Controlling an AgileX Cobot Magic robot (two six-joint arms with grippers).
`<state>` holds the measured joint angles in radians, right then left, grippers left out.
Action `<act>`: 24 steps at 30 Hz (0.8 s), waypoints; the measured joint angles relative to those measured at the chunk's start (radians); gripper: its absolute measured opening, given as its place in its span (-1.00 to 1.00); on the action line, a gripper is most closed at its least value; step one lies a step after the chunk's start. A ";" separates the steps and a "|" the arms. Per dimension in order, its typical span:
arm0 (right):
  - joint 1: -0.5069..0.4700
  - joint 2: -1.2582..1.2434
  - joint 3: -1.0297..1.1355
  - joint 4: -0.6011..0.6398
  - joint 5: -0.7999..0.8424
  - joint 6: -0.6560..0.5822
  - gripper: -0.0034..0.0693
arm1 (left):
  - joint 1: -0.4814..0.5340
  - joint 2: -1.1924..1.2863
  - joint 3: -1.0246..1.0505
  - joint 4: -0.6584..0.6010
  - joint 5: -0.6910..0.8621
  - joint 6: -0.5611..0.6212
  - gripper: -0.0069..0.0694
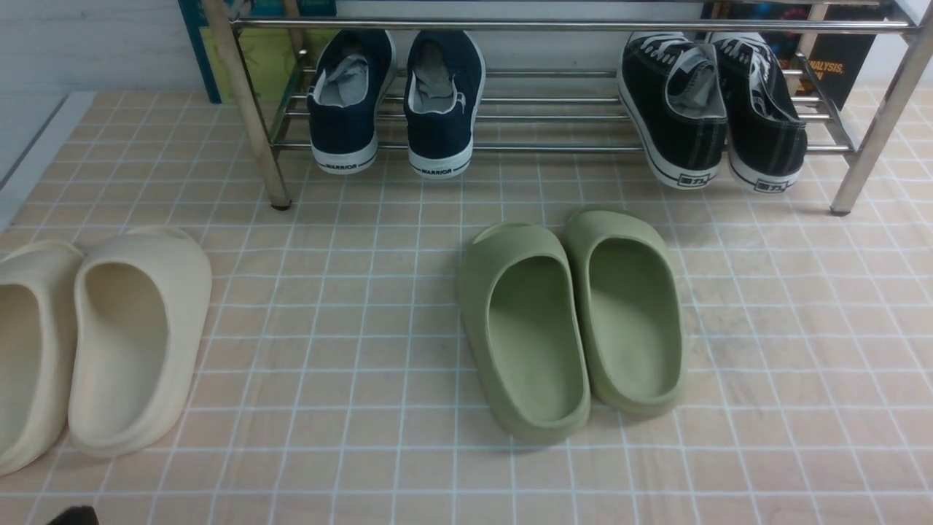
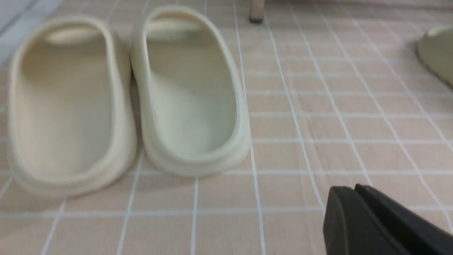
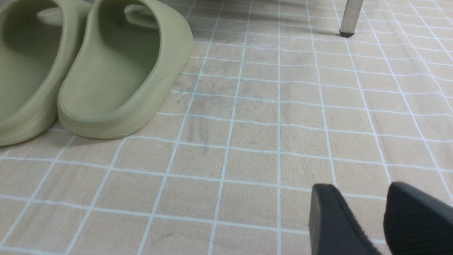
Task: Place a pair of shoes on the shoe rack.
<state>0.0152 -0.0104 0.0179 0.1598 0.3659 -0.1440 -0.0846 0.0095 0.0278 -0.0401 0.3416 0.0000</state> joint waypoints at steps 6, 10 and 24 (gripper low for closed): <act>0.000 0.000 0.000 0.000 0.000 0.000 -0.25 | 0.000 0.000 -0.001 -0.037 0.011 0.057 -0.71; 0.000 0.000 0.000 0.000 0.000 0.000 -0.25 | 0.000 0.000 -0.001 -0.059 0.011 0.101 -0.71; 0.000 0.000 0.000 0.000 0.000 0.000 -0.25 | 0.000 0.000 -0.001 -0.066 0.011 0.117 -0.68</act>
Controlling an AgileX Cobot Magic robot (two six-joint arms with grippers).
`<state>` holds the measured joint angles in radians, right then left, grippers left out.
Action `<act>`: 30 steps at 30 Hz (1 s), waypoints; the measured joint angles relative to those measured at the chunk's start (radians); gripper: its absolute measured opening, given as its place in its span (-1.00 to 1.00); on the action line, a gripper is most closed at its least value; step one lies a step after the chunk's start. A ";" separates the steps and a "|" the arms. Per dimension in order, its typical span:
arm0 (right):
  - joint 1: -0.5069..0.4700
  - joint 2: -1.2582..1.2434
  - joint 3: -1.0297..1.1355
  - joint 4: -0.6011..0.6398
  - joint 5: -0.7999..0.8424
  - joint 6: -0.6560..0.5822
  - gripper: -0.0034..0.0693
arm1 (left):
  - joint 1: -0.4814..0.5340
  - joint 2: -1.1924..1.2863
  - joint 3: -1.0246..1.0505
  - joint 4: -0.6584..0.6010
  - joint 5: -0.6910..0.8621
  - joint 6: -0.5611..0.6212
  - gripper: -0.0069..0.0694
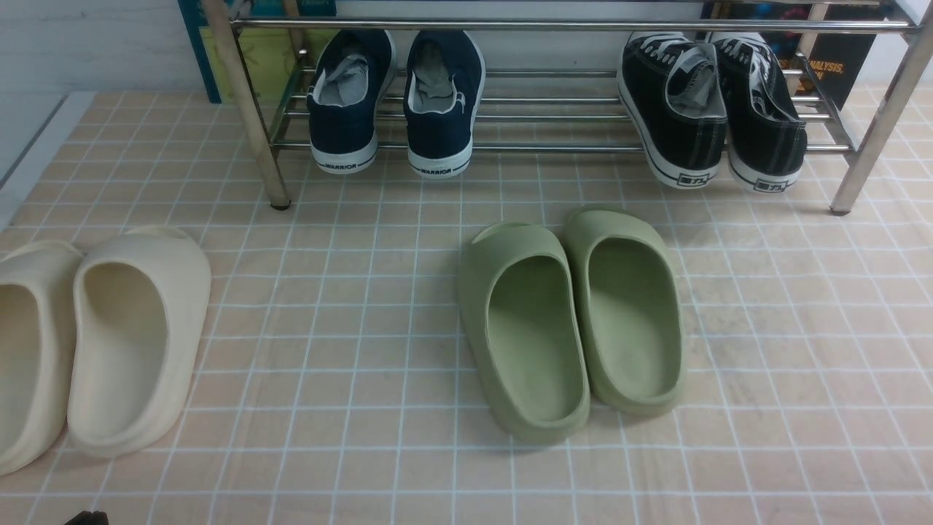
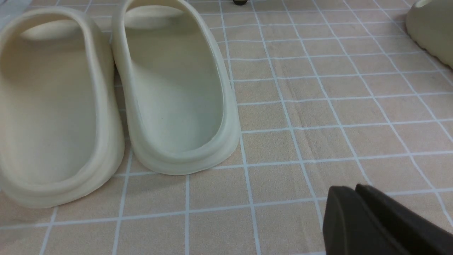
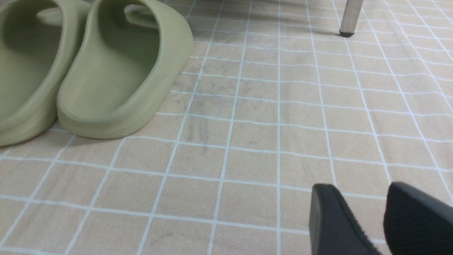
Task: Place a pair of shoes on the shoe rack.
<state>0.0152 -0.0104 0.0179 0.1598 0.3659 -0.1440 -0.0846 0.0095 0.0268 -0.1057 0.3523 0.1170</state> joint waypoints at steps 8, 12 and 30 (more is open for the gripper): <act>0.000 0.000 0.000 0.000 0.000 0.000 -0.25 | 0.000 0.000 0.000 0.000 0.001 0.000 -0.66; 0.000 0.000 0.000 0.000 0.000 0.000 -0.25 | 0.000 0.000 0.000 0.000 0.001 0.000 -0.65; 0.000 0.000 0.000 0.000 0.000 0.000 -0.25 | 0.000 0.000 0.000 0.000 0.001 0.000 -0.62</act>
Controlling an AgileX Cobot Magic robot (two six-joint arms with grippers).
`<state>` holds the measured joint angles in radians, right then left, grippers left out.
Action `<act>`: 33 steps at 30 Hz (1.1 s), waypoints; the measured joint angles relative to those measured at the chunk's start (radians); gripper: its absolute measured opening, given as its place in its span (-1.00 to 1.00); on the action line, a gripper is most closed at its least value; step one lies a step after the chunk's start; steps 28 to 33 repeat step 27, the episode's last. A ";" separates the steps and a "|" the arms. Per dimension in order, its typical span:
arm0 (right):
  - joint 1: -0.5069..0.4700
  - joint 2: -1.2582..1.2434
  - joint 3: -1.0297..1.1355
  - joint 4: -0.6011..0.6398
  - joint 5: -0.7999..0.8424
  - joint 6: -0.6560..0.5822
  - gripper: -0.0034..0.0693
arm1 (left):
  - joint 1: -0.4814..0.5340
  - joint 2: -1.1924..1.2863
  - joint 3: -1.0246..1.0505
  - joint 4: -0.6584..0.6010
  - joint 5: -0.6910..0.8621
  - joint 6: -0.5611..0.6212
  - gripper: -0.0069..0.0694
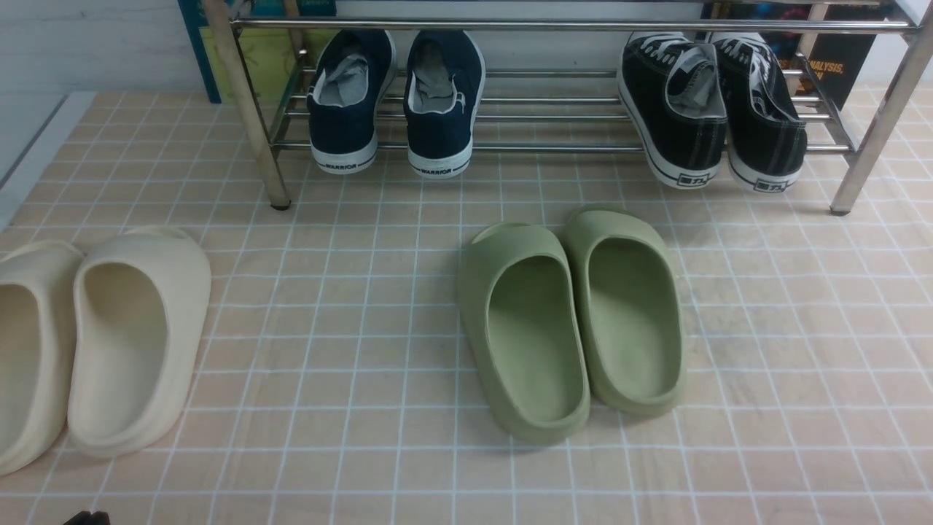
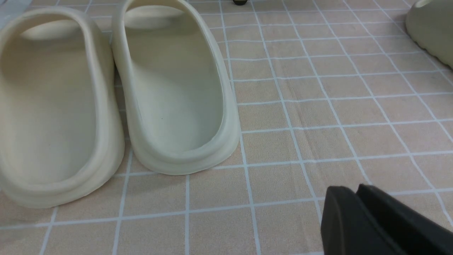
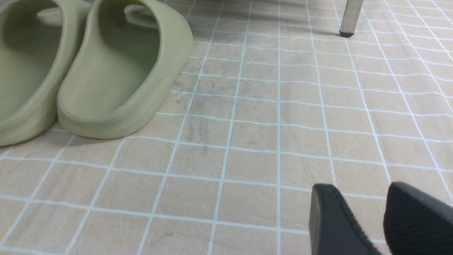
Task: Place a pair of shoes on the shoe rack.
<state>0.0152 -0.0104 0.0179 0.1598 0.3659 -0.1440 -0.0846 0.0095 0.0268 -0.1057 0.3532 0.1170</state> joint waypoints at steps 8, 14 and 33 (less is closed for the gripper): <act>0.000 0.000 0.000 0.000 0.000 0.000 -0.25 | 0.000 0.000 0.000 0.000 0.000 0.000 -0.59; 0.000 0.000 0.000 0.000 0.000 0.000 -0.25 | 0.000 0.000 0.000 0.000 0.000 0.000 -0.57; 0.000 0.000 0.000 0.000 0.000 0.000 -0.25 | 0.000 0.000 0.000 0.000 0.000 0.000 -0.54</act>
